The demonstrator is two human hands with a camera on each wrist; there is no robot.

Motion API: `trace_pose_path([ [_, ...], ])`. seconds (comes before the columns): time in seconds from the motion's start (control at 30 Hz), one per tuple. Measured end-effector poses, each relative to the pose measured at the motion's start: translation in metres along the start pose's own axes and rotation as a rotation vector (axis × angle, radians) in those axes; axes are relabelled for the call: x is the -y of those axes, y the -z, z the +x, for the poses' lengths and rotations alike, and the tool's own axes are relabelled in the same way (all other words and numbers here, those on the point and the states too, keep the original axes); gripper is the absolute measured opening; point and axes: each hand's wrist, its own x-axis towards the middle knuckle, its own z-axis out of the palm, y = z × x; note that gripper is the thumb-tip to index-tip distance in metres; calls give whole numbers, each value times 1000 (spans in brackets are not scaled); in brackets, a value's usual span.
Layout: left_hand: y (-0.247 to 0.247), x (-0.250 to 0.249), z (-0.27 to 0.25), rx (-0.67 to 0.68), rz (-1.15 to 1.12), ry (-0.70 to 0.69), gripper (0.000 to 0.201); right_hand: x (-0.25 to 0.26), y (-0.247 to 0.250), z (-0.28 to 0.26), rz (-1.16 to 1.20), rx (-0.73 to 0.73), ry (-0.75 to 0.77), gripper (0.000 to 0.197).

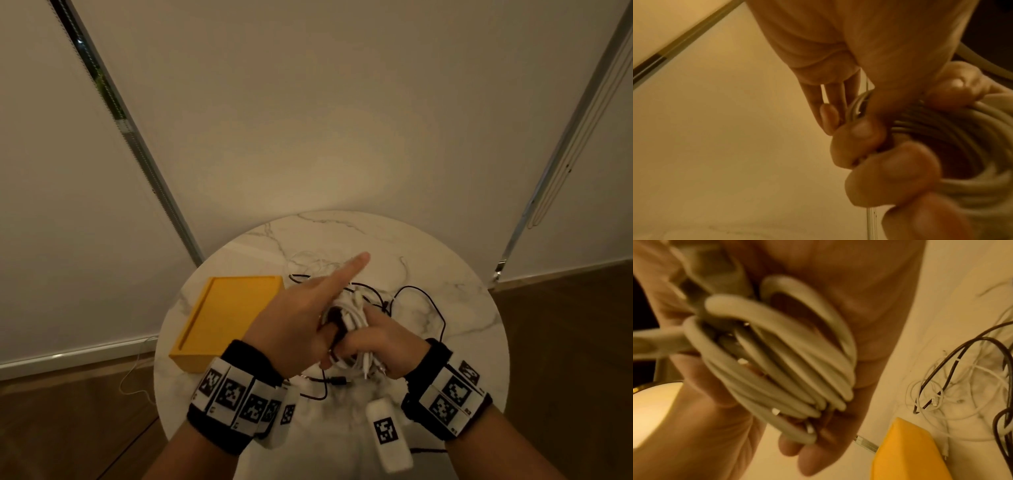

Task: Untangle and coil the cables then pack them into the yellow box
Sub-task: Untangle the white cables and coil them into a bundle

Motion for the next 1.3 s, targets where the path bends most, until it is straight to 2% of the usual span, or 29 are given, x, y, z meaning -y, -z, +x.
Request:
trace_pose_path([
  [0.07,0,0,2,45,89,-63,98,1,-5,1,-110,7,-7,22],
  [0.2,-2,4,0,118,239,-128,69,-1,-4,2,-187,-12,-52,19],
  [0.27,-5,5,0,200,307,-107,64,-2,-3,2,-192,-16,-69,18],
  [0.5,1,4,11,341,326,34,70,-7,-4,6,-183,-98,-15,27],
  [0.63,-8,6,14,397,379,53,69,-8,0,5,-213,-63,-51,25],
  [0.7,-14,11,12,353,350,1,65,-10,3,4,-225,-75,-97,20],
  [0.77,-21,19,11,250,249,-60,64,-14,5,4,-230,-75,-107,17],
  [0.83,-27,25,10,180,146,-52,62,-19,8,5,-229,-85,-108,19],
  [0.93,-32,36,2,78,151,41,55,-27,14,4,-187,-161,-115,19],
  [1.0,-34,42,-5,-60,151,151,46,-32,22,4,-127,-292,-113,17],
  [1.13,-49,44,-12,-356,-60,371,7,-43,50,5,79,-607,-69,29],
  [1.2,-59,45,-10,-346,-135,449,10,-47,62,6,94,-673,-66,23],
  [1.3,-72,53,-2,-103,-131,549,17,-51,73,3,58,-669,-151,10],
])
